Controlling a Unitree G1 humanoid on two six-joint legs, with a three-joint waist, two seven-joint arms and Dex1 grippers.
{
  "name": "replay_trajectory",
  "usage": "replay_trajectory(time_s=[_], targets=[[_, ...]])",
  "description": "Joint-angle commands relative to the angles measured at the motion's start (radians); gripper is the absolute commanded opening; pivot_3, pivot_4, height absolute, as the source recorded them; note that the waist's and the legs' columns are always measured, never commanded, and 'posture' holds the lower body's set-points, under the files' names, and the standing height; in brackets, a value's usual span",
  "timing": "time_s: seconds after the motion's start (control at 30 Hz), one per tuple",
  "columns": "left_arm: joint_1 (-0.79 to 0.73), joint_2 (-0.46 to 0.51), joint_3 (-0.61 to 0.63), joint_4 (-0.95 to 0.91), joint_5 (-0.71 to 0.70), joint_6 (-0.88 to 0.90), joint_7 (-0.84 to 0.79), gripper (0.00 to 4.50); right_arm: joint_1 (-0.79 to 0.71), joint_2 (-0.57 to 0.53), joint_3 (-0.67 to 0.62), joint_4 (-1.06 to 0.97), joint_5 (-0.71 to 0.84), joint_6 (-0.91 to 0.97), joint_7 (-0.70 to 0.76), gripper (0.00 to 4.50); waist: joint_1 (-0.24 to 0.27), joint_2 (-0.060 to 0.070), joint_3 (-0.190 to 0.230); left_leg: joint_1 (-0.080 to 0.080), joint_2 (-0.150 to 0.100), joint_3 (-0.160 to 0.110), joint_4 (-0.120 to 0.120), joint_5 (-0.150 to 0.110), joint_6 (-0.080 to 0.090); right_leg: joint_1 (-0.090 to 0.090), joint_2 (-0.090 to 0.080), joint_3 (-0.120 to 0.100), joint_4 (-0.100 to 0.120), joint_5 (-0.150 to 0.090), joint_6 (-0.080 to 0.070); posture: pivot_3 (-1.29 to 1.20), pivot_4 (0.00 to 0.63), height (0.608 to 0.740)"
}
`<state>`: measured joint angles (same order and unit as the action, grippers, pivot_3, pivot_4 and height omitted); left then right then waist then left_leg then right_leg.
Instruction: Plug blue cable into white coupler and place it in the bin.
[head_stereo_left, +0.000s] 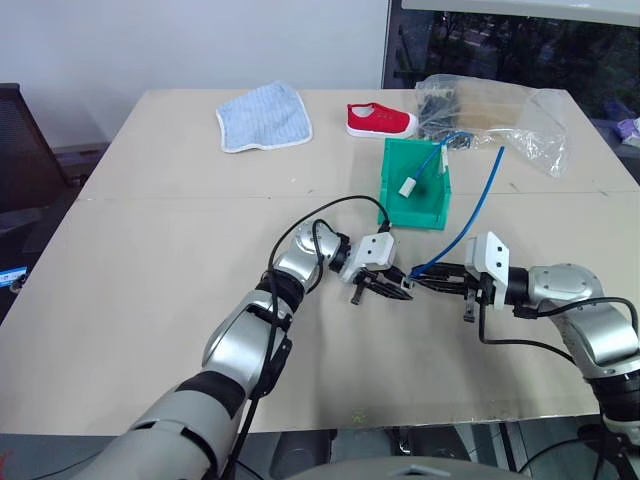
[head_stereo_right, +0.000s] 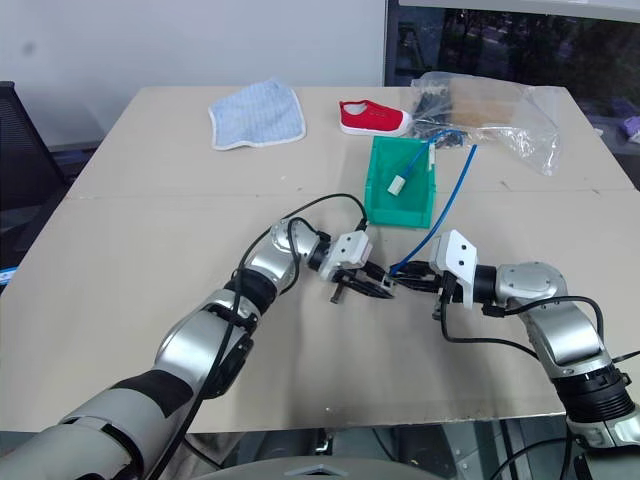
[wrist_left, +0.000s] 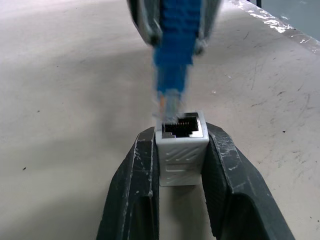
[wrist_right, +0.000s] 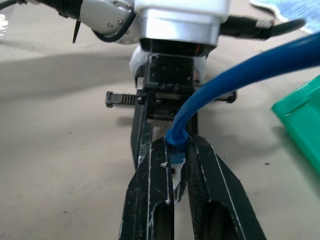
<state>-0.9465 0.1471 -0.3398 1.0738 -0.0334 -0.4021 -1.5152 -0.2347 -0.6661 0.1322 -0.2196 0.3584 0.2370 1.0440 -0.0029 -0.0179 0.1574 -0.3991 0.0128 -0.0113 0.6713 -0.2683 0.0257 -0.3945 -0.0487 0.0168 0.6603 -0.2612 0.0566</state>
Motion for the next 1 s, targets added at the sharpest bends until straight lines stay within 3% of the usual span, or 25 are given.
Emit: replay_trajectory(time_s=[0.03, 0.5, 0.73, 0.8, 0.93, 1.0], targets=[[0.006, -0.002, -0.01, 0.028, 0.044, -0.003, -0.016, 0.57, 0.009, -0.006, -0.002, -0.038, -0.001, 0.006, 0.003, 0.0, -0.001, 0.0, 0.0, 0.0, 0.0, 0.0, 0.0, 0.0, 0.0, 0.0, 0.0, 0.0, 0.0, 0.0, 0.0, 0.0, 0.15, 0.74], [0.007, -0.002, 0.011, 0.028, 0.057, 0.0, -0.016, 0.57, 0.065, 0.015, 0.089, -0.073, -0.088, 0.137, -0.102, 0.0, -0.003, -0.001, -0.001, 0.001, 0.0, -0.001, 0.0, 0.0, 0.0, 0.001, 0.0, 0.0, 0.001, 0.0, 0.0, 0.0, 0.15, 0.74], [0.013, -0.004, 0.021, 0.017, 0.06, 0.006, -0.018, 0.57, 0.092, -0.085, 0.216, -0.065, -0.163, 0.368, -0.094, 0.0, -0.007, -0.005, -0.013, 0.004, 0.0, -0.001, 0.0, 0.0, 0.0, 0.003, 0.0, 0.0, 0.001, 0.0, 0.0, 0.0, 0.15, 0.74], [0.016, -0.002, 0.025, 0.012, 0.061, 0.007, -0.02, 0.57, 0.07, -0.046, 0.179, -0.071, -0.124, 0.333, -0.113, 0.0, -0.006, -0.006, -0.016, 0.006, 0.0, -0.003, 0.0, 0.0, 0.0, 0.006, 0.0, -0.001, 0.0, 0.0, 0.0, 0.0, 0.15, 0.74], [0.024, 0.004, 0.034, 0.002, 0.059, 0.01, -0.023, 0.57, -0.04, 0.185, -0.034, -0.097, 0.117, 0.299, -0.205, 0.0, -0.018, -0.008, -0.014, 0.008, 0.002, -0.006, -0.001, 0.0, 0.0, 0.009, 0.002, -0.004, -0.001, 0.0, -0.001, 0.0, 0.15, 0.74], [0.029, 0.005, 0.048, -0.006, 0.053, 0.017, -0.02, 0.57, -0.088, 0.226, -0.1, -0.101, 0.194, 0.33, -0.208, 0.0, -0.019, -0.007, -0.012, 0.008, 0.002, -0.006, -0.001, 0.0, 0.0, 0.008, 0.002, -0.003, 0.001, 0.0, -0.001, 0.0, 0.15, 0.74]])
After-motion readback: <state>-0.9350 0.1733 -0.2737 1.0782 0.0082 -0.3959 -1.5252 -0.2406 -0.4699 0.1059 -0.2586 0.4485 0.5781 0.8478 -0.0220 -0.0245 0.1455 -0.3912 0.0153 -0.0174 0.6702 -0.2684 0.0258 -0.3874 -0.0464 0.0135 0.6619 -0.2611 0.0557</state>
